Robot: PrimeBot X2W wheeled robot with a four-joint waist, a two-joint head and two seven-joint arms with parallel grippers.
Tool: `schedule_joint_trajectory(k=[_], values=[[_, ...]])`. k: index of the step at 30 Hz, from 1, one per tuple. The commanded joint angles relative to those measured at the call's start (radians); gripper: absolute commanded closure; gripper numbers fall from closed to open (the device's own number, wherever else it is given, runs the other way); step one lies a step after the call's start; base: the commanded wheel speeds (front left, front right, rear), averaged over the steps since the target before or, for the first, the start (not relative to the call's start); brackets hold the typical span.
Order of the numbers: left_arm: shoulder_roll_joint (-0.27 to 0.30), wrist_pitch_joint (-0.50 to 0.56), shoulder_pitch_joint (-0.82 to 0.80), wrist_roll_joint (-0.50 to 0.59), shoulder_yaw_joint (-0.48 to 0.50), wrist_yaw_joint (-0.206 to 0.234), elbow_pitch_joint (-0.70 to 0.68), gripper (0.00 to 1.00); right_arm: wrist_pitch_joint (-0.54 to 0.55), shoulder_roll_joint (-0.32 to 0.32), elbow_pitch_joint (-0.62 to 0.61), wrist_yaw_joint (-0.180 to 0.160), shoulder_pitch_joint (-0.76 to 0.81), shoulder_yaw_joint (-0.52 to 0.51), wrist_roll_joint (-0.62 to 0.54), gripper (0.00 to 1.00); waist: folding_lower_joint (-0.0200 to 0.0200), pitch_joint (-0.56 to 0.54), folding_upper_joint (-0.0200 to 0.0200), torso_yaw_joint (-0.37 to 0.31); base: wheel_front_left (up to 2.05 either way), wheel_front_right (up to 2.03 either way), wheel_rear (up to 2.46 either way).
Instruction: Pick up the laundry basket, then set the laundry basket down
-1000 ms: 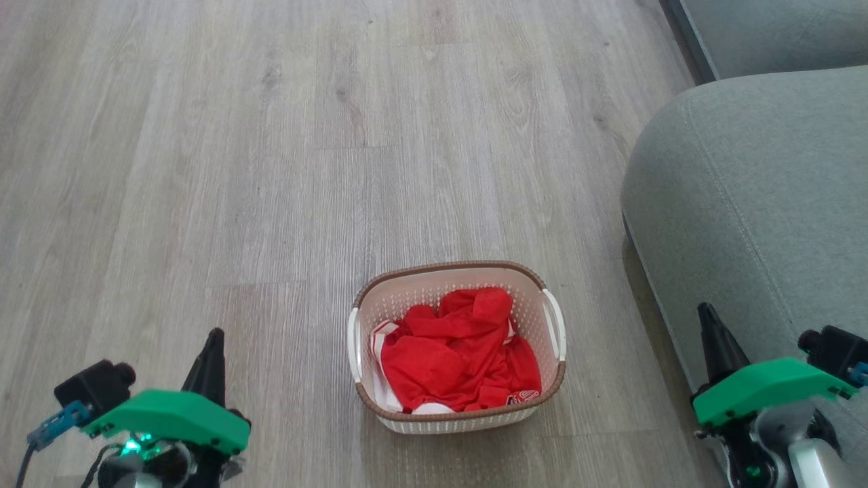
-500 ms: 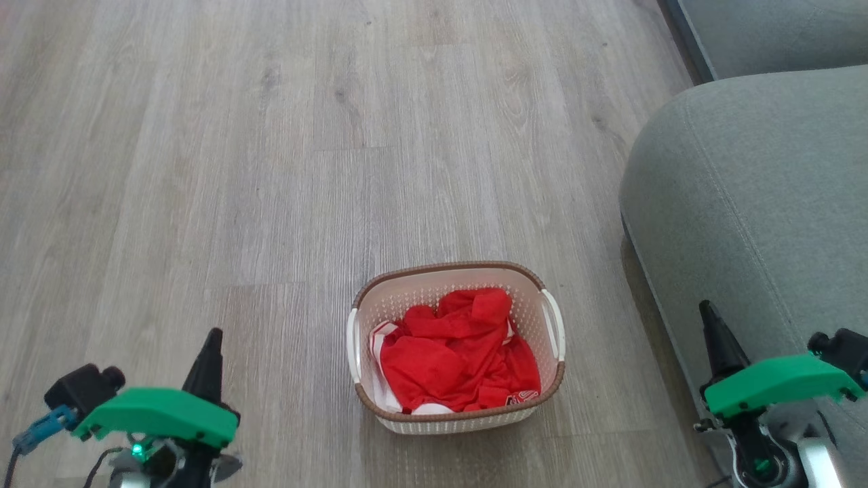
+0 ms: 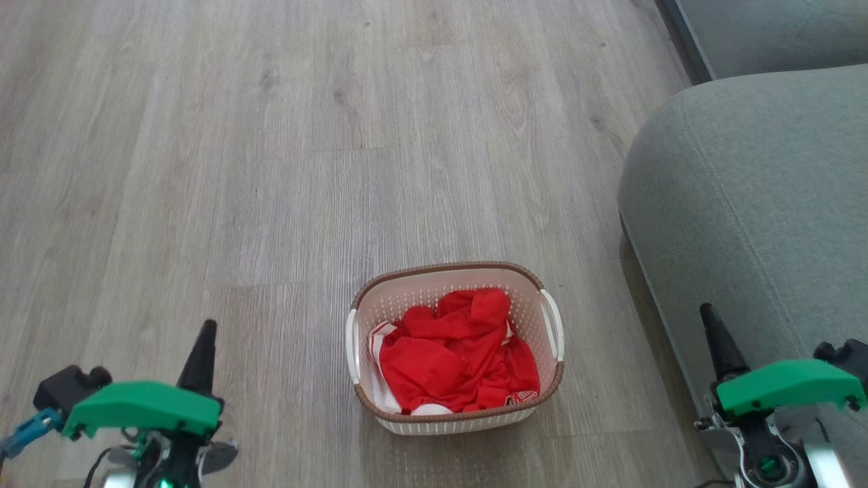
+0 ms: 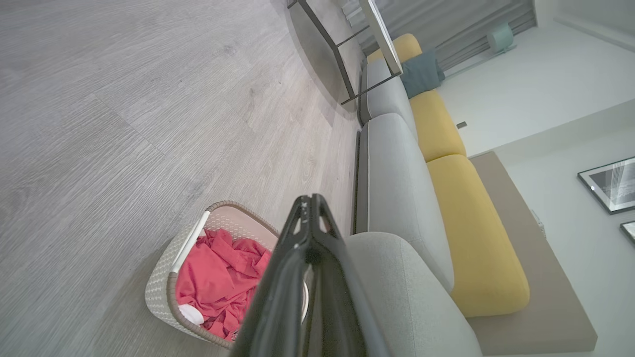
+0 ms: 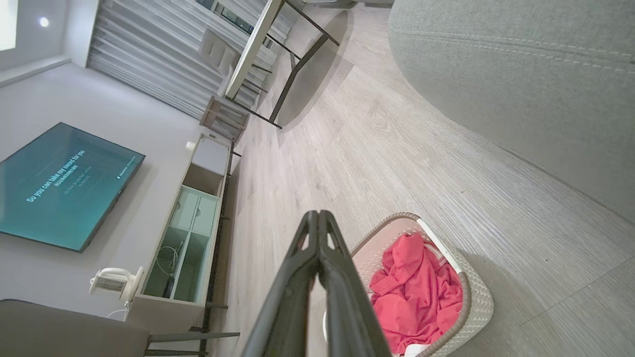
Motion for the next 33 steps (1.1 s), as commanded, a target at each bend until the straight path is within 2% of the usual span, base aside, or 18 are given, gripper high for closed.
schedule_joint_trajectory(k=[1,33], values=[[0.005,0.006,-0.065,-0.021,0.037,-0.009,-0.028,1.0,0.006,-0.019,-0.026,-0.003,-0.064,0.01,0.027,1.0,0.0,0.0,-0.0001,0.0,0.0,0.0,0.0],[-0.049,0.057,-0.109,-0.334,0.134,-0.064,0.012,1.0,0.022,-0.044,0.022,-0.005,-0.085,0.023,0.43,1.0,0.0,-0.003,-0.0001,-0.008,0.0,0.0,0.0]])
